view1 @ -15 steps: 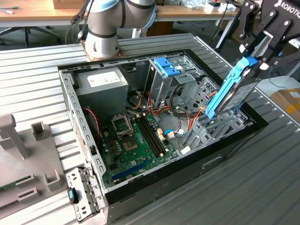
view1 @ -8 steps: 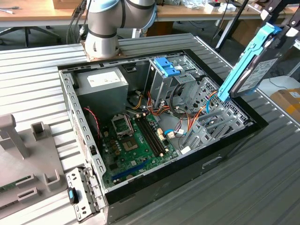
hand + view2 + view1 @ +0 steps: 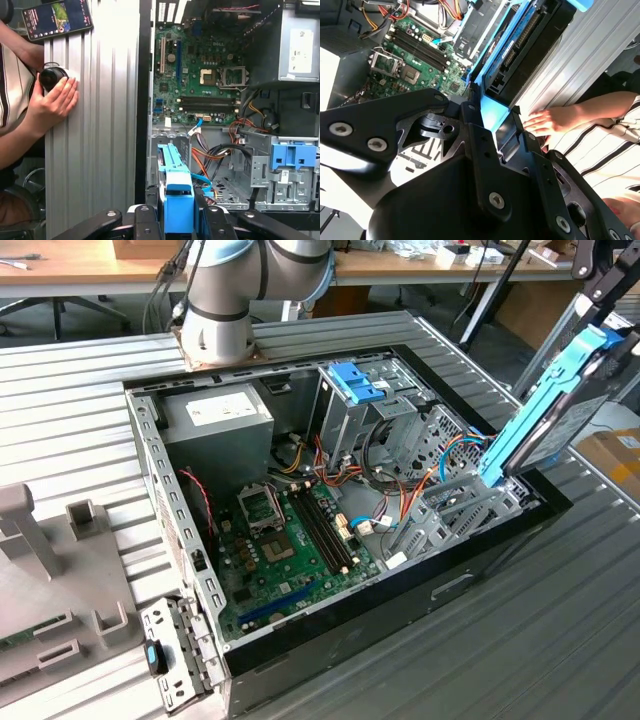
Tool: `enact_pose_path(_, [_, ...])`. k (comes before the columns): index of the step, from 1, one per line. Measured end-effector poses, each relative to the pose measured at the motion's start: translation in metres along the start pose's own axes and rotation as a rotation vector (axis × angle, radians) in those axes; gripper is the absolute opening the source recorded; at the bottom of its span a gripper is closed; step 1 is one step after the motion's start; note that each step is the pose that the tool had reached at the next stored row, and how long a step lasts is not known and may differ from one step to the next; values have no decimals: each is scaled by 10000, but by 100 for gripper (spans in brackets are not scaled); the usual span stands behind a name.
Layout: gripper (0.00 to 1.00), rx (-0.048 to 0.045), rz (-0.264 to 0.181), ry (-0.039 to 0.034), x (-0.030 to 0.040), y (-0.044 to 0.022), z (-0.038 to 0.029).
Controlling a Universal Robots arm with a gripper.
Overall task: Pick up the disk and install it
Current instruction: 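Insert the disk into the insertion slot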
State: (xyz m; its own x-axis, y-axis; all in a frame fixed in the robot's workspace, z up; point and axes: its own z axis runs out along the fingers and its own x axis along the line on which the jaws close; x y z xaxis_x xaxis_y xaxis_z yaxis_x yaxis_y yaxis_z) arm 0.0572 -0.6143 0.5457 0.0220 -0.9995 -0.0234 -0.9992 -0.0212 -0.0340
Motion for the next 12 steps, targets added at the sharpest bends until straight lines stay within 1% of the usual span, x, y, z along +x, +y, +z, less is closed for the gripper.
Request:
enact_pose_path(3, [36,0,0,0,12,19,83])
enact_pose_path(4, [36,0,-1,-1,12,25,124])
enact_pose_path(7, [36,-1,0,1,12,26,136])
enact_pose_path(8, [36,0,0,1,13,27,164])
enact_pose_path(11, [36,0,0,1,13,31,292])
enact_pose_path(12, [36,0,1,-2,-29,33,334])
